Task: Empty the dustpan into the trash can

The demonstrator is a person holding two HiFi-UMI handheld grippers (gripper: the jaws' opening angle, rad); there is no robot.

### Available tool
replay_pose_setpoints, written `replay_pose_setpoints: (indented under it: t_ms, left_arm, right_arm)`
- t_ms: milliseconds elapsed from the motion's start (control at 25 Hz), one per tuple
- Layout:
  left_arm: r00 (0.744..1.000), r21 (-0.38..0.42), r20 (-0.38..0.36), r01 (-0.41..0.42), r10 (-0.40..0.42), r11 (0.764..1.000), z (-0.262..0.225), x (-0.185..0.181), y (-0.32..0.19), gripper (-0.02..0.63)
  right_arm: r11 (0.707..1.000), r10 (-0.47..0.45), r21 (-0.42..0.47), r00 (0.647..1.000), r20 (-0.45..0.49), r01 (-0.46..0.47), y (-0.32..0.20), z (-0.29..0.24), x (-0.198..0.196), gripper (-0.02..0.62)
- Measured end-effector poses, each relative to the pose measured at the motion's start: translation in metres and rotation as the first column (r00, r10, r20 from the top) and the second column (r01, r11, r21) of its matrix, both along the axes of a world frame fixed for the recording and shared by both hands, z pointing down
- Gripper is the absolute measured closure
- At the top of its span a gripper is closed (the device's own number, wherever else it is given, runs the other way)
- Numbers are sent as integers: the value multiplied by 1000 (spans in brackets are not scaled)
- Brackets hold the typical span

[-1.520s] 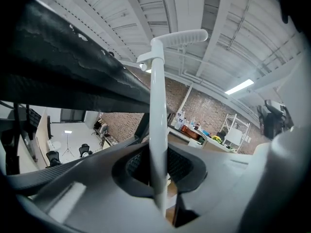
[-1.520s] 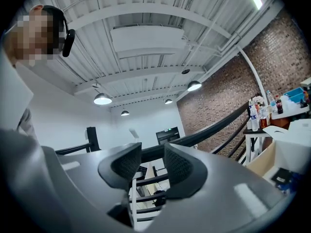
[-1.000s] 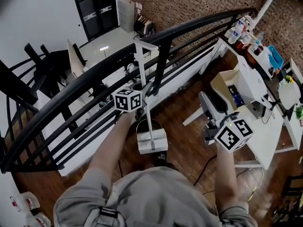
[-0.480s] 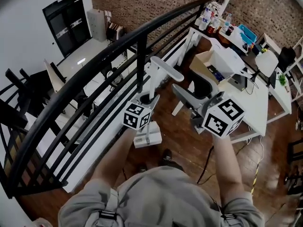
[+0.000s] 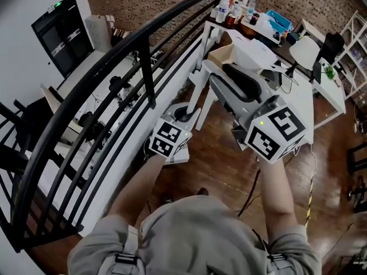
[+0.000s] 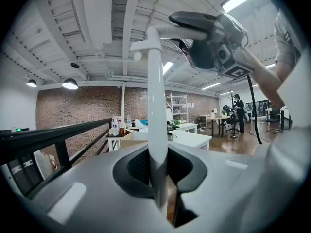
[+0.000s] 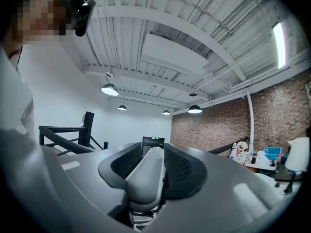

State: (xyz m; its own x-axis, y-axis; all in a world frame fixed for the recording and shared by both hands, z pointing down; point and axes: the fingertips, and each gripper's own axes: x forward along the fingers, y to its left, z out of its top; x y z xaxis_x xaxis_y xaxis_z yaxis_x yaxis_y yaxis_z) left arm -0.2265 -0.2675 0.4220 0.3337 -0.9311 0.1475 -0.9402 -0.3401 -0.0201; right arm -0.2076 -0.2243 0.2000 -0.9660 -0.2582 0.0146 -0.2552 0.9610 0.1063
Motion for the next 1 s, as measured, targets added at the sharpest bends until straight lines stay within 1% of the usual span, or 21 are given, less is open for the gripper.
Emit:
replay_pose_setpoints:
  t_ms: [40, 120, 240, 400, 520, 640, 760, 840, 880, 960, 1000]
  left_arm:
    - [1000, 7, 2, -11, 11, 1000, -3, 11, -2, 561]
    - [999, 20, 6, -41, 41, 999, -9, 32, -8, 561]
    - [996, 22, 7, -89, 89, 996, -10, 64, -16, 561]
    - [989, 36, 6, -148, 147, 988, -12, 109, -24, 561]
    - [978, 40, 18, -209, 208, 977, -10, 149, -31, 561]
    - [961, 16, 33, -276, 275, 961, -1, 193, -31, 561]
    - [951, 11, 30, -309, 309, 951, 12, 228, -34, 561]
    - [946, -4, 23, -325, 325, 946, 26, 250, -34, 561]
    - [941, -15, 21, -337, 337, 941, 35, 262, -34, 561]
    - [929, -47, 20, -369, 370, 928, 53, 288, -31, 561]
    - [922, -65, 19, -385, 387, 921, 62, 301, -30, 561]
  right_arm:
    - [1000, 17, 16, 1000, 1, -17, -1, -4, 11, 463]
    - [998, 46, 50, 999, -7, -46, -4, -9, 30, 466]
    - [991, 95, 95, 995, -43, -91, -7, -10, 58, 474]
    - [983, 158, 103, 985, -63, -151, -12, -11, 101, 477]
    - [974, 213, 94, 973, -89, -205, -18, -6, 136, 474]
    - [956, 293, 74, 945, -144, -285, -25, 5, 175, 469]
    - [926, 376, 48, 905, -197, -374, -34, 20, 211, 455]
    - [909, 405, 2, 884, -234, -416, -39, 36, 234, 451]
    - [901, 412, -29, 875, -254, -432, -40, 45, 246, 435]
    - [883, 417, -95, 861, -293, -460, -41, 65, 267, 434]
    - [873, 418, -123, 854, -310, -472, -41, 74, 278, 448]
